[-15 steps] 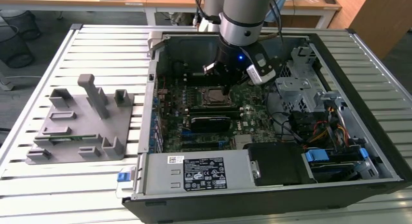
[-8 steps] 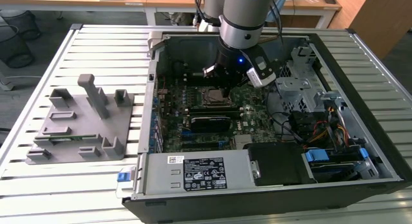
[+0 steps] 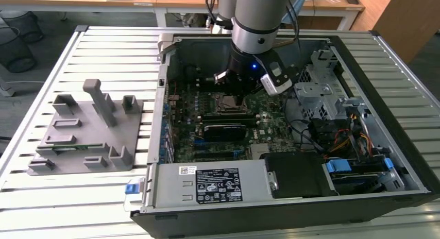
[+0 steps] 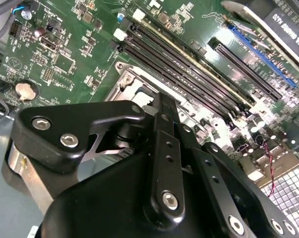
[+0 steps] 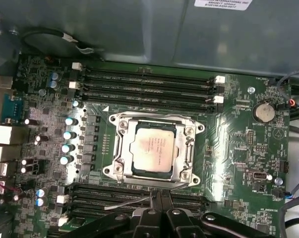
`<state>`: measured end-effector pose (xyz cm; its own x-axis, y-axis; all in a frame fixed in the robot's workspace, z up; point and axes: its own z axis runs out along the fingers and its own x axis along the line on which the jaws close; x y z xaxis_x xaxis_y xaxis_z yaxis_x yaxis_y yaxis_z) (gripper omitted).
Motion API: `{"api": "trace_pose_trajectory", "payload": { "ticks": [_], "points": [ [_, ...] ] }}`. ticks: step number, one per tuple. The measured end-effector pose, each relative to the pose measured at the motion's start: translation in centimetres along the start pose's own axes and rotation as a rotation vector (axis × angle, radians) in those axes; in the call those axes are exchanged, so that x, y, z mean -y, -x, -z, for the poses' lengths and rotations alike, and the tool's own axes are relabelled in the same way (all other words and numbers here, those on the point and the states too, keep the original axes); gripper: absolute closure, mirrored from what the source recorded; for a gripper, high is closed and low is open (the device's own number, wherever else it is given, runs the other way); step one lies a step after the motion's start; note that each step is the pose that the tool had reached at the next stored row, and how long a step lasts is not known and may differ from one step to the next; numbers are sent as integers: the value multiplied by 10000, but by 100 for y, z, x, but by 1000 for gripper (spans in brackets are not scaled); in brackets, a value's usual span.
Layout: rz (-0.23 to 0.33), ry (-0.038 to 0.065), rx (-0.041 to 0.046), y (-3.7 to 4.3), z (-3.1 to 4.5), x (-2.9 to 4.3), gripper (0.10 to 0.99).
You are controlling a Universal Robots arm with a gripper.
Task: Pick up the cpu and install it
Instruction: 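Install the second cpu locking lever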
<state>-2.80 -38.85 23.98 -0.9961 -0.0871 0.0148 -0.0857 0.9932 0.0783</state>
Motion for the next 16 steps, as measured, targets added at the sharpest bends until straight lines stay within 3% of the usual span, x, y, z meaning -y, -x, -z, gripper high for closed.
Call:
{"api": "trace_pose_trajectory", "payload": {
  "ticks": [6, 16],
  "points": [
    [-14, 4, -10, -24, 0, 61, 980],
    [-12, 5, -10, -225, -19, 56, 980]
  ]
}}
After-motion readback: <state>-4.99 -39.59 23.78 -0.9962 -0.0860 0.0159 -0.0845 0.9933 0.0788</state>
